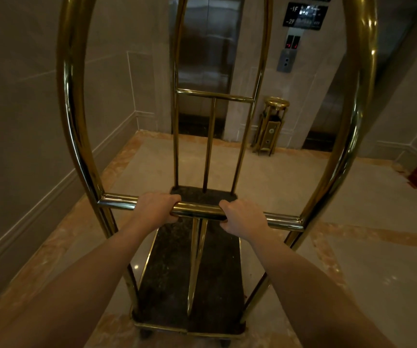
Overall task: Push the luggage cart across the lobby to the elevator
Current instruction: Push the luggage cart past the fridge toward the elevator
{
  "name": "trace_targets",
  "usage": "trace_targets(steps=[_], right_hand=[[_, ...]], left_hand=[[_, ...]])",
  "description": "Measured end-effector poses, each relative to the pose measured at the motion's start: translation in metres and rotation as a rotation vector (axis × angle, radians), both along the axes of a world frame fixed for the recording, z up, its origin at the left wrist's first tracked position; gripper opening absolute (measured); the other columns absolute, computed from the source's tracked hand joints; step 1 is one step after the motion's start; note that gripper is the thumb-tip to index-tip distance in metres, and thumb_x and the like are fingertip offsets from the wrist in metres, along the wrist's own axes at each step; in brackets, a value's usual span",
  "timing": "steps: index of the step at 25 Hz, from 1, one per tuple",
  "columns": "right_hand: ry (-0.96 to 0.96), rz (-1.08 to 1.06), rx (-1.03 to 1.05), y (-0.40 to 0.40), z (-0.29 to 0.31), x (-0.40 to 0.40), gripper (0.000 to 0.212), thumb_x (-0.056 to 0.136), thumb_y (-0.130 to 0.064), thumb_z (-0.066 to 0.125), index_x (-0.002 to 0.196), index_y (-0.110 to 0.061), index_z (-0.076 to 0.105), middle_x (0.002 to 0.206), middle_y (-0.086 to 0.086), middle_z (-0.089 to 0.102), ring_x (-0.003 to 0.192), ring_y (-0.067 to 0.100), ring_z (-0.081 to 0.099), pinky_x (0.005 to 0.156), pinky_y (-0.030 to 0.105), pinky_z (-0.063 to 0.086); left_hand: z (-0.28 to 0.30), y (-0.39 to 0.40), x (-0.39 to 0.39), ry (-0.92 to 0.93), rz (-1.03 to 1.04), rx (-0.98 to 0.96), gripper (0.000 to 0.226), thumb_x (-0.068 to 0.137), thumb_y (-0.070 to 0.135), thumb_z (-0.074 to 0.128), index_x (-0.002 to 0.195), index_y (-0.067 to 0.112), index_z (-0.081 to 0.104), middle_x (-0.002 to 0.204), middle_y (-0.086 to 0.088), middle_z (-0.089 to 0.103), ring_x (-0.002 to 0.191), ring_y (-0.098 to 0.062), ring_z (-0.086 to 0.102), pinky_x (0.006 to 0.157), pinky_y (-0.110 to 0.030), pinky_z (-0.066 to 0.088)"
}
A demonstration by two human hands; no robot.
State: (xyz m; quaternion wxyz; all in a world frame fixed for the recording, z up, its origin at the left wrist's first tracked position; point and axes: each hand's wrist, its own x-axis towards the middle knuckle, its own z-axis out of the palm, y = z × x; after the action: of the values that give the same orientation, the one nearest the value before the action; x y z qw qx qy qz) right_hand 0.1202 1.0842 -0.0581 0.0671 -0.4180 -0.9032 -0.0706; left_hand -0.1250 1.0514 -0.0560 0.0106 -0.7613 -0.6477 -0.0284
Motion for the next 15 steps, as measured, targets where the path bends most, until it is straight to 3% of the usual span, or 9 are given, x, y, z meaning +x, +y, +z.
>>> trace_targets(steps=[6, 15], right_hand=[[-0.004, -0.012, -0.015, 0.079, -0.001, -0.001, 0.026, 0.090, -0.038, 0.062, 0.106, -0.021, 0.054, 0.079, -0.002, 0.062, 0.068, 0.016, 0.060, 0.066, 0.033, 0.054], [-0.039, -0.068, -0.051, 0.199, -0.001, -0.010, 0.025, 0.088, -0.038, 0.064, 0.105, -0.023, 0.053, 0.078, -0.006, 0.056, 0.070, 0.015, 0.057, 0.063, 0.029, 0.046]], left_hand=[[0.000, 0.077, 0.000, 0.015, 0.008, 0.003, 0.023, 0.082, 0.038, 0.069, 0.102, 0.031, 0.060, 0.089, 0.007, 0.067, 0.082, -0.015, 0.065, 0.076, -0.037, 0.057], [0.003, 0.194, -0.009, -0.009, -0.049, 0.007, 0.023, 0.085, 0.037, 0.067, 0.106, 0.031, 0.059, 0.094, 0.006, 0.067, 0.085, -0.015, 0.064, 0.074, -0.031, 0.052]])
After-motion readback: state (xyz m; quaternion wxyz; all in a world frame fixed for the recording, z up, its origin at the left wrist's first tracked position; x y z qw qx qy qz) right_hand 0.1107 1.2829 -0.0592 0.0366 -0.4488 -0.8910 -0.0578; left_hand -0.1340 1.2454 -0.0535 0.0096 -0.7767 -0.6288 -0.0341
